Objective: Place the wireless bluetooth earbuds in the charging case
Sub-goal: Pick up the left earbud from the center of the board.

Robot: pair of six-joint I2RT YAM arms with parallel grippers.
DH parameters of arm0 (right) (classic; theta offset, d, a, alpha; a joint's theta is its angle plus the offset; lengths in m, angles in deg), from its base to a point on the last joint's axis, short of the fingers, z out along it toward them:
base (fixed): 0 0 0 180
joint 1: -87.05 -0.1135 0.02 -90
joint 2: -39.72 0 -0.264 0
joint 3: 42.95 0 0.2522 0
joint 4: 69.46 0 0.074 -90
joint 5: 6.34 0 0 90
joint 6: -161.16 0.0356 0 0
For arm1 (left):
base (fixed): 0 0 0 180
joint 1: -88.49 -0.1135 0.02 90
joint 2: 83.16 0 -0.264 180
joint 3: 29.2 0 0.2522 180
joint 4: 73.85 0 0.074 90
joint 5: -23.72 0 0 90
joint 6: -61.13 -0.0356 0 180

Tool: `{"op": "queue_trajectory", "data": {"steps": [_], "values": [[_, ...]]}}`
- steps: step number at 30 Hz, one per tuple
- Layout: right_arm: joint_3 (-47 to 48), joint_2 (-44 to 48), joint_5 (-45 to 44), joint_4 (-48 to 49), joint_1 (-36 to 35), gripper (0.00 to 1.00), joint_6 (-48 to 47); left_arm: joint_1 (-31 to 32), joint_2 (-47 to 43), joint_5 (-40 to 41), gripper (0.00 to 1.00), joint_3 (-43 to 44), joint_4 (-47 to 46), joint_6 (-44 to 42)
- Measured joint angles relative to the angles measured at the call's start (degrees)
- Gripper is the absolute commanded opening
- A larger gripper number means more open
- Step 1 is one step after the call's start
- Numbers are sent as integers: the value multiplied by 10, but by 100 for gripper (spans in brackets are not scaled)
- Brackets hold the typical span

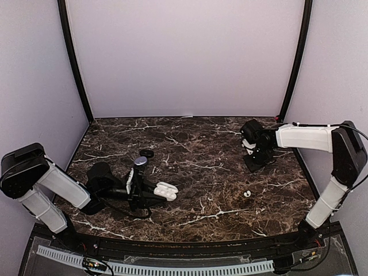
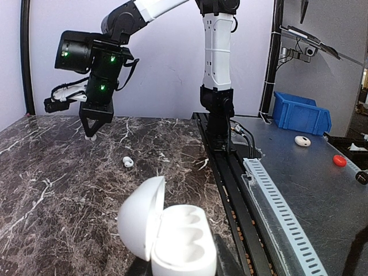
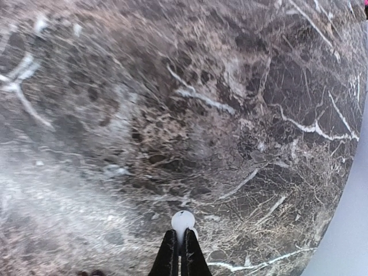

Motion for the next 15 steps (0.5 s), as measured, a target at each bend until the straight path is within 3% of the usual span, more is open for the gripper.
{"op": "queue_trajectory", "data": {"steps": [5, 10, 15], "values": [[1, 44, 71, 8, 0, 0, -12, 0, 0, -4, 19, 0, 1, -1], [-2, 115, 211, 43, -10, 0, -38, 0, 13, -16, 17, -8, -36, -1], [-12, 175, 342, 102, -75, 0, -69, 0, 30, -28, 13, -26, -76, -6]]}}
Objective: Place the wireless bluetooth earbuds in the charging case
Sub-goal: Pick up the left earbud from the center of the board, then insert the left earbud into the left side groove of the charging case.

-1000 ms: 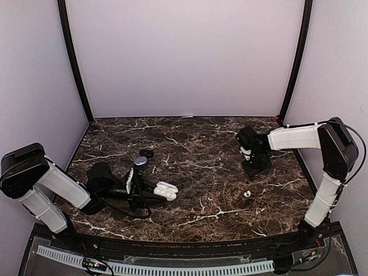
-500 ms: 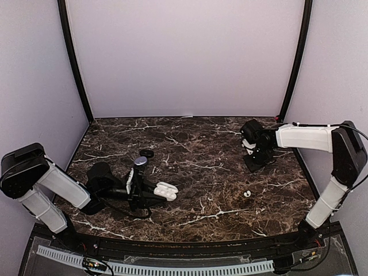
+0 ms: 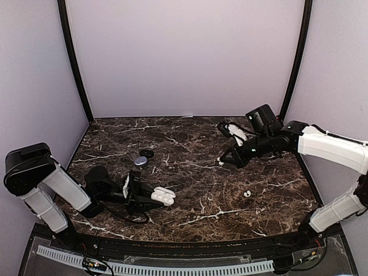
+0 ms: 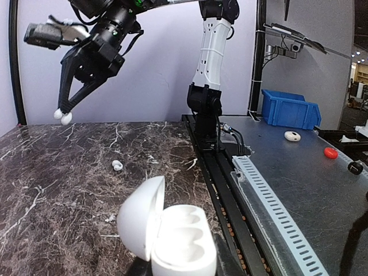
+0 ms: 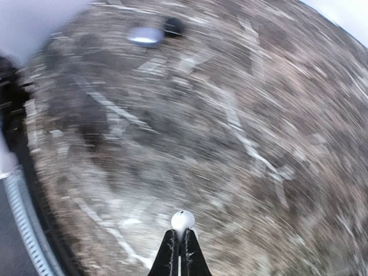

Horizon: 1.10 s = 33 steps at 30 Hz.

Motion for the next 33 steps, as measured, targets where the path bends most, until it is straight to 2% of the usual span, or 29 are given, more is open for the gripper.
{"op": "queue_trajectory", "data": {"steps": [4, 9, 19, 33], "values": [[-10, 21, 80, 51, -57, 0, -15, 0, 0, -5, 13, -2, -7, -11], [-16, 22, 124, 106, -107, 0, -28, 0, 0, -10, 13, -2, -7, -20], [12, -9, 128, 150, -196, 0, -55, 0, 49, -15, 13, 14, -18, -7], [20, -33, 94, 156, -238, 0, -60, 0, 54, -19, 12, 14, -26, -1]]}}
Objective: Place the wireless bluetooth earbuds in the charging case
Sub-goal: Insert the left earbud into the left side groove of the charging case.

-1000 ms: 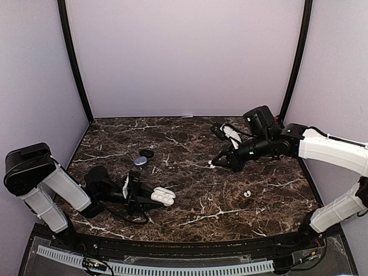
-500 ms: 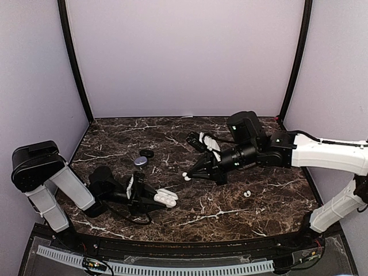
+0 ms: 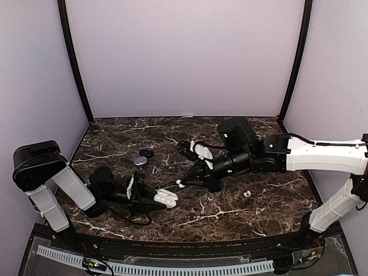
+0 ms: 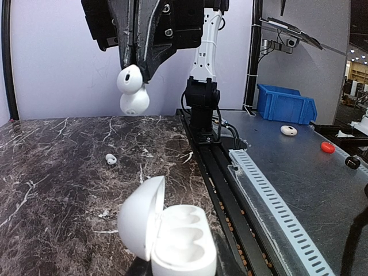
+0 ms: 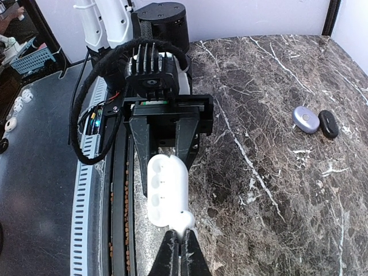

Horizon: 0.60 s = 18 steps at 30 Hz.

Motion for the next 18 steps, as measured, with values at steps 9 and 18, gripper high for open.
{"op": "queue_trajectory", "data": {"steps": [9, 18], "values": [[0, 0, -7, 1, -9, 0, -3, 1, -6, 9, 12, -5, 0, -24], [0, 2, 1, 10, -14, 0, -14, 31, -55, 50, 11, -7, 40, -92]]}}
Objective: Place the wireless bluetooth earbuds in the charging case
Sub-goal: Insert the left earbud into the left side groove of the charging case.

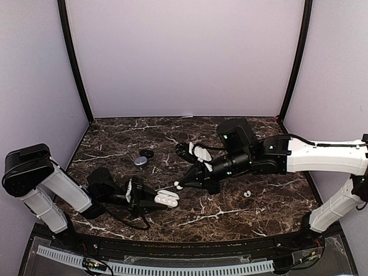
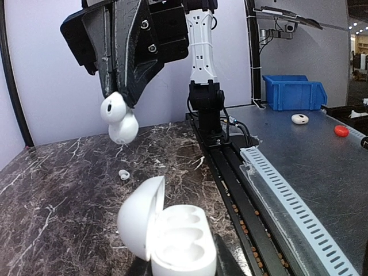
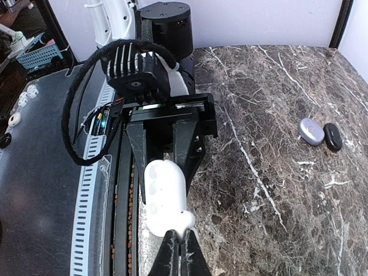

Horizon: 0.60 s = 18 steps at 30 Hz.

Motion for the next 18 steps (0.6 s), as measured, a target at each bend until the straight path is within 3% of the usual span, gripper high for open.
{"op": "queue_trajectory", "data": {"steps": [10, 18], "values": [[-3, 23, 5, 0, -1, 0, -28, 49, -52, 121, 11, 5, 99, -134], [-12, 48, 23, 0, -2, 0, -49, 54, -50, 163, 11, 19, 125, -174]]}}
